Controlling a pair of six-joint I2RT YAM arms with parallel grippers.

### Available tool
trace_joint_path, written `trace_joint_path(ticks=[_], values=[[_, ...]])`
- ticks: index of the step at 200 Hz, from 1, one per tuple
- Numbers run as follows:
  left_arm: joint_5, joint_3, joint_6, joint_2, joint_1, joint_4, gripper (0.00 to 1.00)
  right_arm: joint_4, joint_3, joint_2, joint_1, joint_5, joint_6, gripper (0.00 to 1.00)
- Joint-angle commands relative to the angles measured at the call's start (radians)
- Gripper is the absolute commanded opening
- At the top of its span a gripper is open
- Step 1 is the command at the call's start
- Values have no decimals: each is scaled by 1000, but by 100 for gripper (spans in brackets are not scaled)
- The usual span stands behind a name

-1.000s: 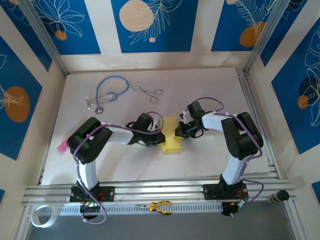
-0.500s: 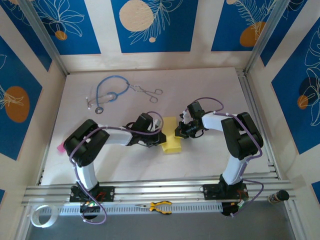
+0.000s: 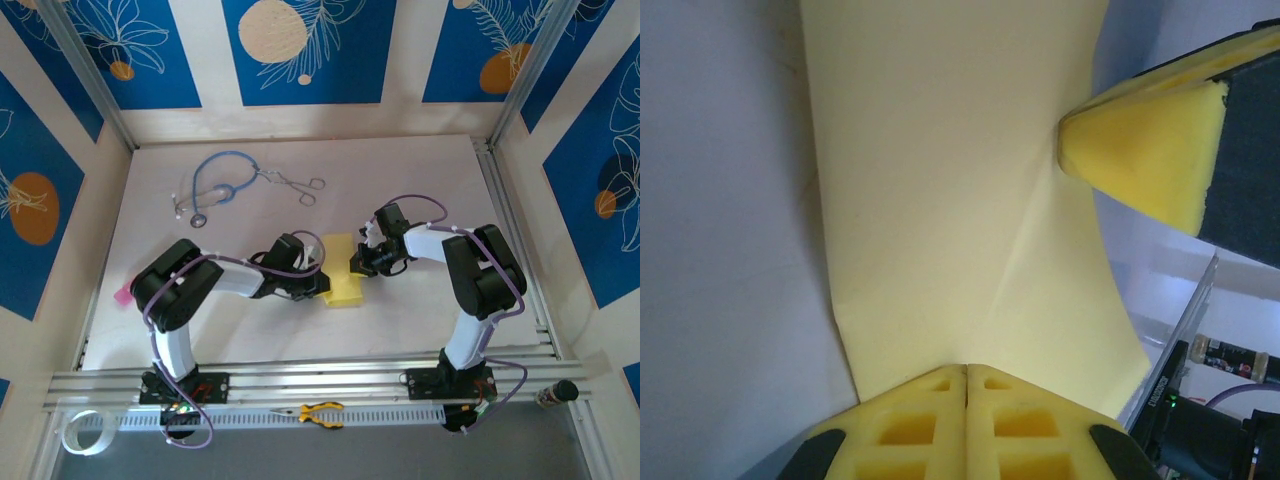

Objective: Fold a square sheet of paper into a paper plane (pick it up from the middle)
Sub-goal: First fold the square sheet of paper in half at the center of the table.

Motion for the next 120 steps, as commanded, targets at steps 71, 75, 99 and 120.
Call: trace_joint_path(ticks=[71, 75, 99, 120], values=[[9, 40, -15, -85, -43, -97, 0, -75, -9, 33, -6, 104, -5, 0], [13, 41, -16, -78, -43, -93, 0, -75, -9, 32, -6, 105, -6, 0], [2, 38, -13, -42, -45, -89, 0, -75, -12, 30, -5, 105, -6, 0], [-4, 24, -11, -20, -47, -80, 0, -75, -12, 30, -5, 102, -8, 0]])
